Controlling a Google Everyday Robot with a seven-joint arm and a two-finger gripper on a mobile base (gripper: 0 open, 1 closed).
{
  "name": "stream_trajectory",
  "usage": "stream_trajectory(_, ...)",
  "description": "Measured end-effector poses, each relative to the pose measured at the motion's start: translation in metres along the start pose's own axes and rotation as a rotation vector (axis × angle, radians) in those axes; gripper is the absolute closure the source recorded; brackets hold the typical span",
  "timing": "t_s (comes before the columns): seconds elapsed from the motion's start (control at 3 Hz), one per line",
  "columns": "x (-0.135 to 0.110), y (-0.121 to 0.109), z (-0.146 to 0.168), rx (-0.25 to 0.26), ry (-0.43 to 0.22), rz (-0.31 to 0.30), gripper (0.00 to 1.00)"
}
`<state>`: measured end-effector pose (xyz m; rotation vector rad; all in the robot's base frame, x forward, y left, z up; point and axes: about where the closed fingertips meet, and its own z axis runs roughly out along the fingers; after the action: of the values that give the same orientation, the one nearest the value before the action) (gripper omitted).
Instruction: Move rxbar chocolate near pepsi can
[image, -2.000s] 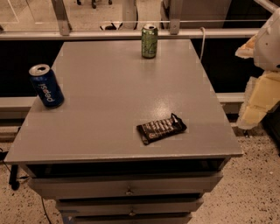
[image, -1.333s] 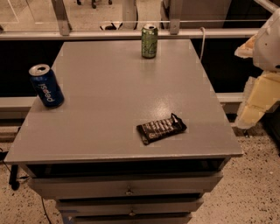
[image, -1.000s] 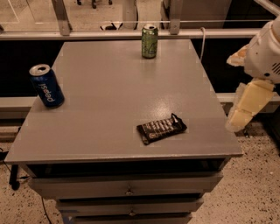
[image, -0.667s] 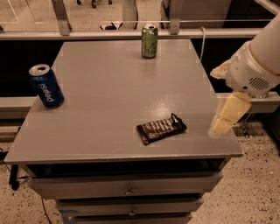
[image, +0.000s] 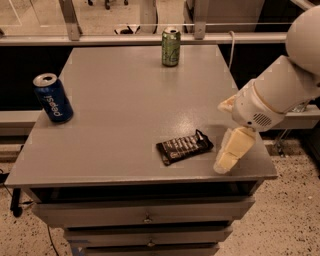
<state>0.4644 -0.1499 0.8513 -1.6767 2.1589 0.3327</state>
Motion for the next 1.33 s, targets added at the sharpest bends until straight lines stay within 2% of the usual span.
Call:
stream_trajectory(0.33,-0.009,0.001,0.017,-0.024,-0.033,0.017,0.0)
stream_trajectory(0.67,-0.02,0.001,0.031,-0.05,-0.052,0.049,0.18)
stream_trajectory(1.33,-0.023,0.002,0.041,-0.079,-0.059,0.114,0.65)
